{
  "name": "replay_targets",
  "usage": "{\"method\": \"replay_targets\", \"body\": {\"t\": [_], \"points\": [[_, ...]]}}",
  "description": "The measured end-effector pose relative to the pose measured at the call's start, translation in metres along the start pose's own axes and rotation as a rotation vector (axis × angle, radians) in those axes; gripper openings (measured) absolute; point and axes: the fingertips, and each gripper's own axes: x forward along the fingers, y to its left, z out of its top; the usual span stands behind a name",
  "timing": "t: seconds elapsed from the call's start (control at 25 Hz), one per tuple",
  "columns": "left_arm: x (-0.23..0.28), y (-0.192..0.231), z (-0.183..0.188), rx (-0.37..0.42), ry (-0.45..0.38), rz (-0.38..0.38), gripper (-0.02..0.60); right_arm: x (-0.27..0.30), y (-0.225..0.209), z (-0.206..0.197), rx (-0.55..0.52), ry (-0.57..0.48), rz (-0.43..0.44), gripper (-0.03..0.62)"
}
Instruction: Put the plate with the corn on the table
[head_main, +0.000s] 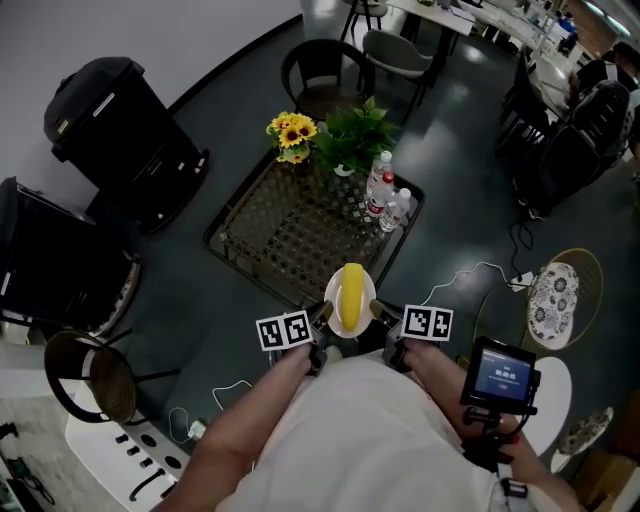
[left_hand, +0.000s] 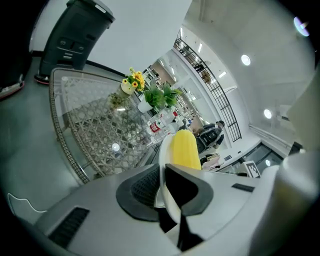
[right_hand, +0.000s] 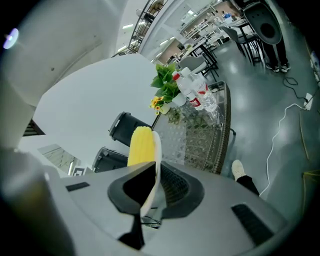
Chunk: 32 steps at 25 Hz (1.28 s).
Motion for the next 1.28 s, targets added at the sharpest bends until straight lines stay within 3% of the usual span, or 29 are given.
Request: {"method": "replay_targets", "body": {"t": [0.72, 1.28], "points": [[0.032, 0.042, 0.032, -0.078, -0.085, 0.087, 0.043, 0.064, -0.024, 0.035, -0.064, 0.187, 0.044, 0.04], [0.057, 0.085, 0.064, -0.123, -0.148, 0.16, 0.043, 0.124, -0.038, 0.068, -0.184, 0.272, 0.063, 0.04]]}}
